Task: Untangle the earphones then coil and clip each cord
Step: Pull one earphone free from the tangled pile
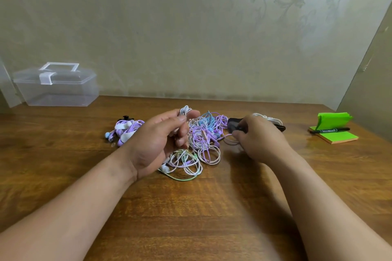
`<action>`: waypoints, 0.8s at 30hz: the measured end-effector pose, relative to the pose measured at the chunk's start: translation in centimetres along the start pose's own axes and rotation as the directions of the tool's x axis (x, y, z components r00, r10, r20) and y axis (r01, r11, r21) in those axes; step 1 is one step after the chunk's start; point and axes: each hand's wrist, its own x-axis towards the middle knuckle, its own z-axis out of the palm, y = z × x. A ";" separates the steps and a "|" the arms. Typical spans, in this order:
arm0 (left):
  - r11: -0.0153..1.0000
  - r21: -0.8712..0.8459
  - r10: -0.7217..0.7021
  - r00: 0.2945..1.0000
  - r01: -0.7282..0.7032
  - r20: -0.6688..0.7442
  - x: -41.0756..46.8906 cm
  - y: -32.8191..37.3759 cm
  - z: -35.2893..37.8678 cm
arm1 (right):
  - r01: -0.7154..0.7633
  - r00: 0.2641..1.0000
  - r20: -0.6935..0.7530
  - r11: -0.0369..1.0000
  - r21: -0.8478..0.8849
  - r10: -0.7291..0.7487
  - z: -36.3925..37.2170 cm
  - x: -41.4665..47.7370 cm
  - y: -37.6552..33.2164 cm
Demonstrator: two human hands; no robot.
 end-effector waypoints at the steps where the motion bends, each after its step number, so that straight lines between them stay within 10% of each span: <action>1: 0.997 -0.082 -0.007 1.000 0.008 0.009 0.0 0.3 -0.1 | -0.001 0.999 -0.054 0.997 0.083 0.005 -0.4 -0.1 0.0; 4: 0.963 -0.268 -0.009 0.999 0.020 0.041 0.1 1.0 -0.4 | 0.014 0.993 -0.110 0.872 0.488 0.046 -1.6 -0.7 -1.0; 8: 0.942 -0.335 -0.005 0.998 0.026 0.066 0.1 1.5 -0.6 | -0.083 0.993 0.110 0.384 0.920 -0.049 -1.2 -2.1 -3.7; 16: 0.967 -0.250 -0.039 0.999 0.041 0.013 0.2 1.1 -0.6 | -0.154 0.988 0.131 0.635 0.757 0.084 1.2 -1.5 -3.4; 24: 0.963 -0.268 -0.021 0.999 0.027 0.026 0.1 1.1 -0.2 | -0.301 0.917 0.320 0.110 0.947 -0.240 -0.3 -3.8 -6.2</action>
